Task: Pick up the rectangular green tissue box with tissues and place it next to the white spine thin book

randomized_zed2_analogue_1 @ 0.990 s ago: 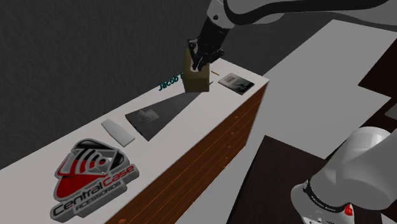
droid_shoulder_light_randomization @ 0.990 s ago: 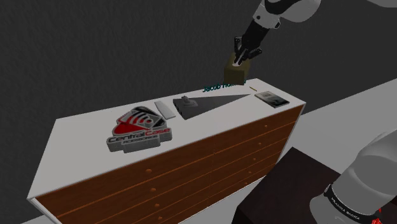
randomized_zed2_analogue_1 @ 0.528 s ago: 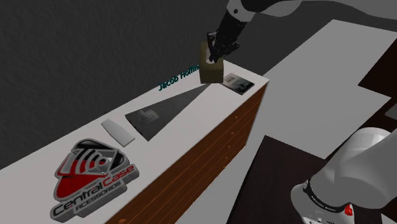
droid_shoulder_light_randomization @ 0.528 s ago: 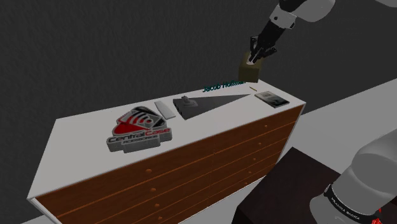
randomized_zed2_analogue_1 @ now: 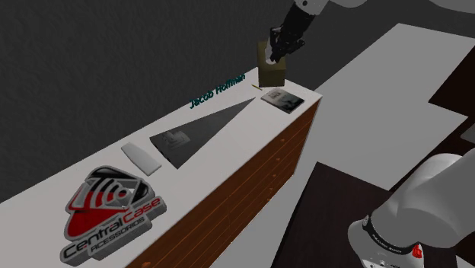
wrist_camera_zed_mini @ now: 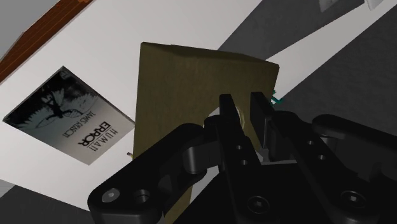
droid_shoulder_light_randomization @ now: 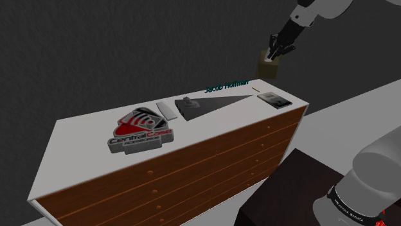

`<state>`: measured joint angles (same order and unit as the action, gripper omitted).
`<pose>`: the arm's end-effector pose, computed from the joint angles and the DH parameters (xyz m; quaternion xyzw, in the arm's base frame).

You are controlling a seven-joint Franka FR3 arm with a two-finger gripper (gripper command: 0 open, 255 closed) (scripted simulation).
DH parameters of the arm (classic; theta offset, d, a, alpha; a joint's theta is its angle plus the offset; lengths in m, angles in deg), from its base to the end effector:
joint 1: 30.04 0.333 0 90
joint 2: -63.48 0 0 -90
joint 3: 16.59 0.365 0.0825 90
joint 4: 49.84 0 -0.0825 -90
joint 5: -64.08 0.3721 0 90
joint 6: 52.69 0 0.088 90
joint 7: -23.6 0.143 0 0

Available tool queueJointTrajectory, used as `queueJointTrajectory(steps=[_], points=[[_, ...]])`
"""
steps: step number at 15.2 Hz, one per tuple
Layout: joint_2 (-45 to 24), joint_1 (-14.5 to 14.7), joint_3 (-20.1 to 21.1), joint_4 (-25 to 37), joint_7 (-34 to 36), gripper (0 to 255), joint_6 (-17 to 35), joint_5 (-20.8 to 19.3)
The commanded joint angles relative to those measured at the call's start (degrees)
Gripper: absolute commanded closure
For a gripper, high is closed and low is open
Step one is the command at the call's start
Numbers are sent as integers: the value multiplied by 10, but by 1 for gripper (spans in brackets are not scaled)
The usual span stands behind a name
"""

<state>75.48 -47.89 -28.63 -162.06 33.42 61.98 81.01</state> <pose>0.4495 -0.2382 0.6084 -0.9049 0.3745 -0.1472 0.1383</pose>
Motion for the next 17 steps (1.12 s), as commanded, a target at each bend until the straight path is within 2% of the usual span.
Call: queueJointTrajectory(steps=[1, 17], points=[[-15, -11, -22, 18, -34, 255, -14, 7], [-26, -8, -23, -91, -77, 255, 100, 31]])
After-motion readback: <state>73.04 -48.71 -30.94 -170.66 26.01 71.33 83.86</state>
